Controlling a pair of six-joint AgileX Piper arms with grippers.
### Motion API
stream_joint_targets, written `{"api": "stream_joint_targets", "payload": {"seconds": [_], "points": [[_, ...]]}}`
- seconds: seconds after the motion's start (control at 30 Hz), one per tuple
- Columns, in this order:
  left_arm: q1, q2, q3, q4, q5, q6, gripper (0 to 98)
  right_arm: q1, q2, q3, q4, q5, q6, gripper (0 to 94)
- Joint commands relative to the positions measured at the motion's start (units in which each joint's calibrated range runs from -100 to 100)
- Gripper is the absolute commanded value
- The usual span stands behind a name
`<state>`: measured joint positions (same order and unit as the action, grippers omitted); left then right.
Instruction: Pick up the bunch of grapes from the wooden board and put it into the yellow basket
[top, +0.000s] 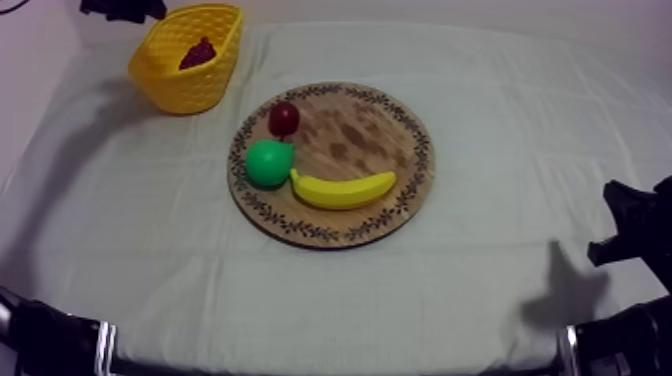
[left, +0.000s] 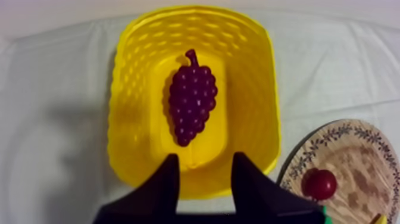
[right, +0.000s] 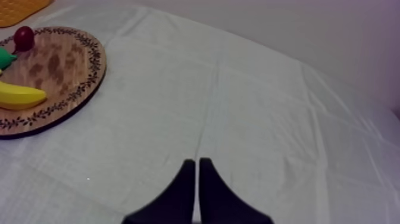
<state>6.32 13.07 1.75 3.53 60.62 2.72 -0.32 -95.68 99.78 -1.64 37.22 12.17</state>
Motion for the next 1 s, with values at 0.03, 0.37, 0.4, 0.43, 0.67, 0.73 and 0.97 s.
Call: {"api": "stream_joint_targets", "payload": {"seconds": [0.03,0.37,0.4,0.43,0.67,0.73,0.97], "points": [[-0.2,-7.9,5.9,-1.48,-0.9,1.2,26.0,0.0,0.0,0.0,0.0,0.0,0.0,0.5],[-2.9,-25.4,27.5,-2.28,-8.7,1.9,14.5,0.0,0.0,0.0,0.0,0.0,0.0,0.5],[-3.0,-27.2,30.1,-2.31,-9.9,1.8,13.3,0.0,0.0,0.0,0.0,0.0,0.0,0.5],[-3.0,-29.1,32.7,-2.33,-11.0,1.8,12.4,0.0,0.0,0.0,0.0,0.0,0.0,0.5],[-3.2,-43.7,52.2,-2.38,-19.5,3.0,9.4,0.0,0.0,0.0,0.0,0.0,0.0,0.5],[-3.5,-48.7,58.6,-2.38,-22.7,3.5,7.7,0.0,0.0,0.0,0.0,0.0,0.0,0.5],[-5.4,-68.1,75.2,-2.27,-26.2,1.8,0.7,0.0,0.0,0.0,0.0,0.0,0.0,0.5]]}}
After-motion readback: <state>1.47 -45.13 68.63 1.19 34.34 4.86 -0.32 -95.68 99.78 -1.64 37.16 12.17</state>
